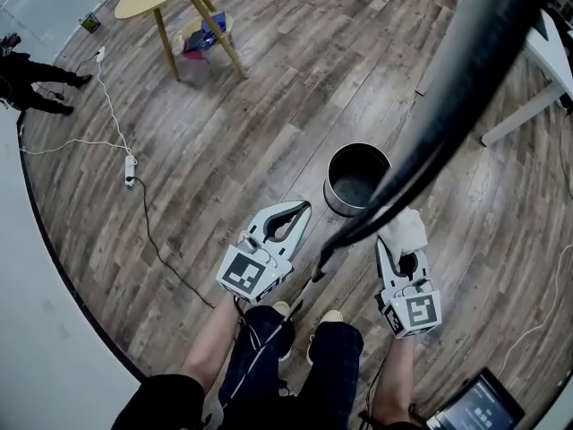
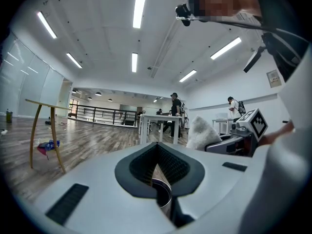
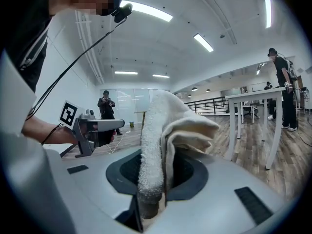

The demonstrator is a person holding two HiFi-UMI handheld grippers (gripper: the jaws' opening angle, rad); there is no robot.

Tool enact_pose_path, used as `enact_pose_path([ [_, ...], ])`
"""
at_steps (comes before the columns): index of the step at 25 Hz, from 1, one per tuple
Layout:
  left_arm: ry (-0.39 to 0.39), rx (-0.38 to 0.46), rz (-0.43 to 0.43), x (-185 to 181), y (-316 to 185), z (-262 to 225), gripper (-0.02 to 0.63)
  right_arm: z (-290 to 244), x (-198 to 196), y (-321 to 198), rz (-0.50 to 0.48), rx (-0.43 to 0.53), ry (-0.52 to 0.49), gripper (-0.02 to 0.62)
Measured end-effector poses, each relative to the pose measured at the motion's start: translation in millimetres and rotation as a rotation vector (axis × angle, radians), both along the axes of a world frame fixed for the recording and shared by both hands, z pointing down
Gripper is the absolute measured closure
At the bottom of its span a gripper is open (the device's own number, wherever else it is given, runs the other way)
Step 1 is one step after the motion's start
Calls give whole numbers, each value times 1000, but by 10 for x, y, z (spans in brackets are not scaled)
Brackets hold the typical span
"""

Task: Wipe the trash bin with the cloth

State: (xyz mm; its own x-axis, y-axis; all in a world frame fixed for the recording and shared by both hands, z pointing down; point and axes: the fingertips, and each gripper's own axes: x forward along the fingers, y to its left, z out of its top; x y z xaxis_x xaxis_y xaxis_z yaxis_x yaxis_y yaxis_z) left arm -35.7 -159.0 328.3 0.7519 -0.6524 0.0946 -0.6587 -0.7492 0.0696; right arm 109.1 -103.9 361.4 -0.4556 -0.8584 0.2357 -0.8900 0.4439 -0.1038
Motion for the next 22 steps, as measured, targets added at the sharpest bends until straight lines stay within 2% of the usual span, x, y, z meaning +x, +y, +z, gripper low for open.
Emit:
enact_pose_path([
  [9,4,-35,18,-77,-112,1044,609,946,-81,-97,-9,-4,-19,505],
  [12,13,-45,19,-78,-128,1301,609,1209,-118,-115,-19,-5,-24,505],
  [22,-27,-52,22,-91,-165,2053,609,1957,-273,-158,-68,-22,-25,505],
])
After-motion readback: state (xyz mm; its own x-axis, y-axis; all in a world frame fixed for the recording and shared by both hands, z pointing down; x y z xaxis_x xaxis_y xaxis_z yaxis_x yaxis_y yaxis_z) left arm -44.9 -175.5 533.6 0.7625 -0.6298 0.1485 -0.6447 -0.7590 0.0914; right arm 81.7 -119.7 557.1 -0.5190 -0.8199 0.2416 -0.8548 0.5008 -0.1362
